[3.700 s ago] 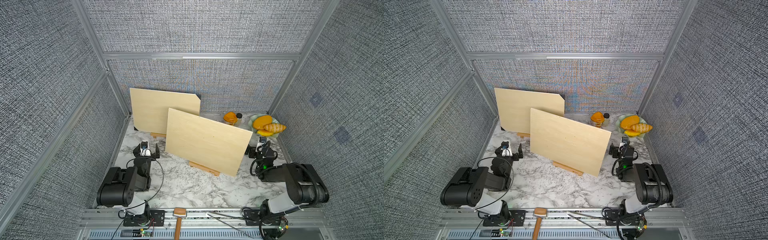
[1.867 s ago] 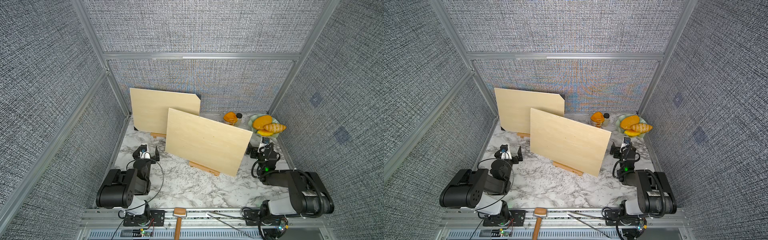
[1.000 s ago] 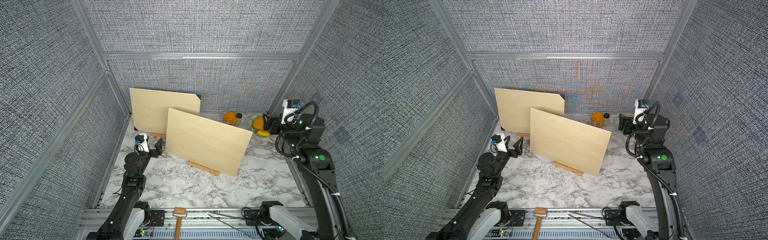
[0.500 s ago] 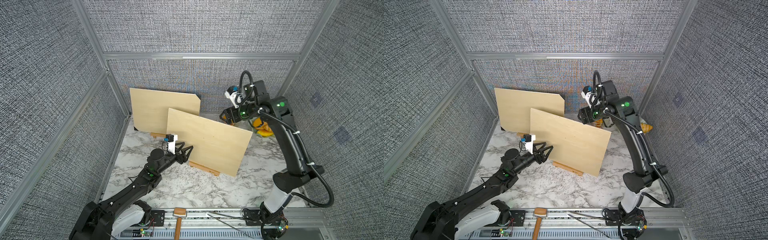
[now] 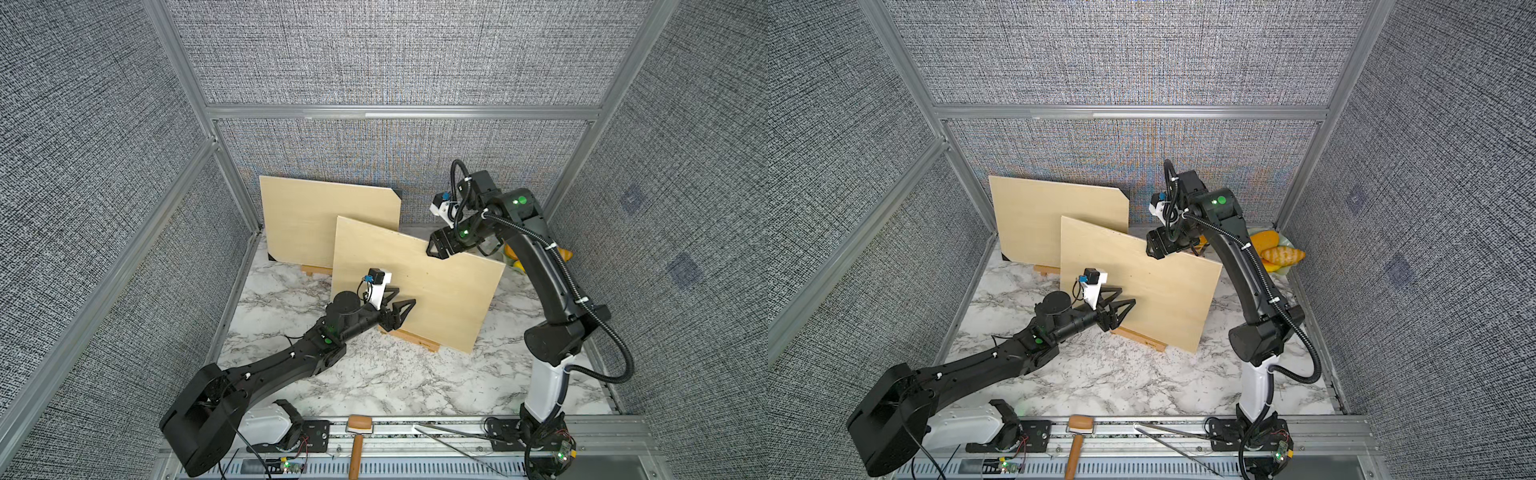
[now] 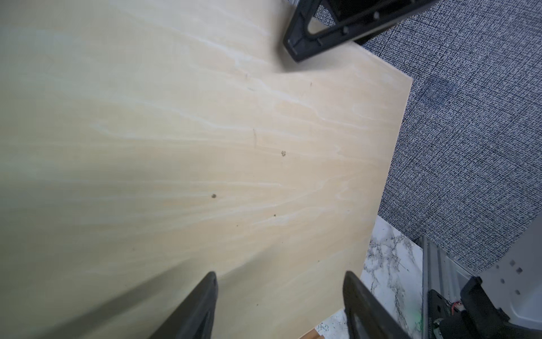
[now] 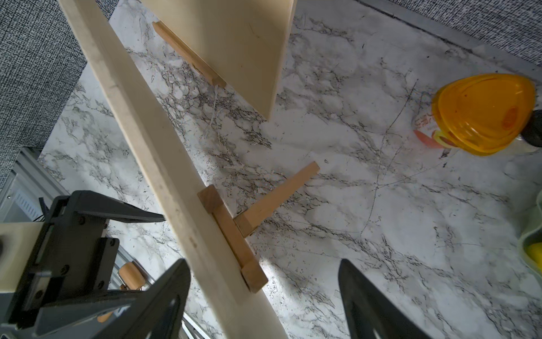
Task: Disassemble the easel
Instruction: Pick up the drawing board from the easel.
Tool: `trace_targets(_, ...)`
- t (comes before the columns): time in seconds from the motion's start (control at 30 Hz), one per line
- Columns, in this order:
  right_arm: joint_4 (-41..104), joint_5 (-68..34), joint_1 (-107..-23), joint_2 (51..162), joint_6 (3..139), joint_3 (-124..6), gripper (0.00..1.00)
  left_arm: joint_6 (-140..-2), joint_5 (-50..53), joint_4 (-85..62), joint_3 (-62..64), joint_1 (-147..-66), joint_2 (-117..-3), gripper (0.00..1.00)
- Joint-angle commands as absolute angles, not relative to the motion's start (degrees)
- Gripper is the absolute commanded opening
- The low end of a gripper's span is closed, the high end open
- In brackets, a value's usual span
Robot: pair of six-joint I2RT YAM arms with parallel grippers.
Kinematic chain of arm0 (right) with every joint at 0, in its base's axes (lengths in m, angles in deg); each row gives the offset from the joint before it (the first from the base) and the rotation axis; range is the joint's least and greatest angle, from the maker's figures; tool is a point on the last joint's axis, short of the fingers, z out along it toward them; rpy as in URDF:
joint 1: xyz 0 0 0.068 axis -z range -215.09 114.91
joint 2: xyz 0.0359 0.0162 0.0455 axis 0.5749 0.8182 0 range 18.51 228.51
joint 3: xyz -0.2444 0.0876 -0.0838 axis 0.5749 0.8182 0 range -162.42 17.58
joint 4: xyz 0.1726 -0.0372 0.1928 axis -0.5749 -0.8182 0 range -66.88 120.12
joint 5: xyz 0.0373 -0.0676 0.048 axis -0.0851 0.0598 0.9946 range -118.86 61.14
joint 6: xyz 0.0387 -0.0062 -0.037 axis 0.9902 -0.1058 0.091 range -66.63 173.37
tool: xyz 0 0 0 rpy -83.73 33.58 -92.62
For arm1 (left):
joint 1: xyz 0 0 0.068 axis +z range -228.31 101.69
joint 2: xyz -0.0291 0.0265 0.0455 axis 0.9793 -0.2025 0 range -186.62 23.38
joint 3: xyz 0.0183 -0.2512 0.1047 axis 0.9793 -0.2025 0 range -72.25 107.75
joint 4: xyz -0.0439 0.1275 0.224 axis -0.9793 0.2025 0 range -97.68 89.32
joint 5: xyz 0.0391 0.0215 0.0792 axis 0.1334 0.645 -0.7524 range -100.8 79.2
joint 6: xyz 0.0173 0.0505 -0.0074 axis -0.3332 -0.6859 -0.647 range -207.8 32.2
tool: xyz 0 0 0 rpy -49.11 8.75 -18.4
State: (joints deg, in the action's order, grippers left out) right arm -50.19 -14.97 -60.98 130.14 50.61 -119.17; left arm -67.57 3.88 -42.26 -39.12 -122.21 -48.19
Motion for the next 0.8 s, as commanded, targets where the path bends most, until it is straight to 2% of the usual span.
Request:
trace_targets(0.0, -50.4, -9.8, -61.1, 130.9, 48.7, -119.2, 0.75, -68.8, 3.4, -44.5, -39.2, -122.3, -48.5, 0.68)
trace_targets(0.17, -49.4, -3.3, -61.2, 131.7, 45.8, -117.6, 0.55, -68.4, 1.7, -45.0, -40.1, -122.4, -48.0, 0.67)
trace_targets(0.47, -48.1, -3.5, -61.2, 131.2, 43.1, -116.1, 0.12, -69.4, -1.8, -44.2, -41.5, -122.4, -44.4, 0.67)
trace_targets(0.57, -48.1, -3.5, -61.2, 130.5, 42.2, -115.6, 0.03, -69.3, -2.9, -44.5, -42.1, -122.4, -43.5, 0.67)
trace_targets(0.77, -48.4, -2.2, -61.2, 128.4, 40.0, -114.1, 0.0, -68.7, -3.4, -45.3, -42.6, -122.4, -43.0, 0.67)
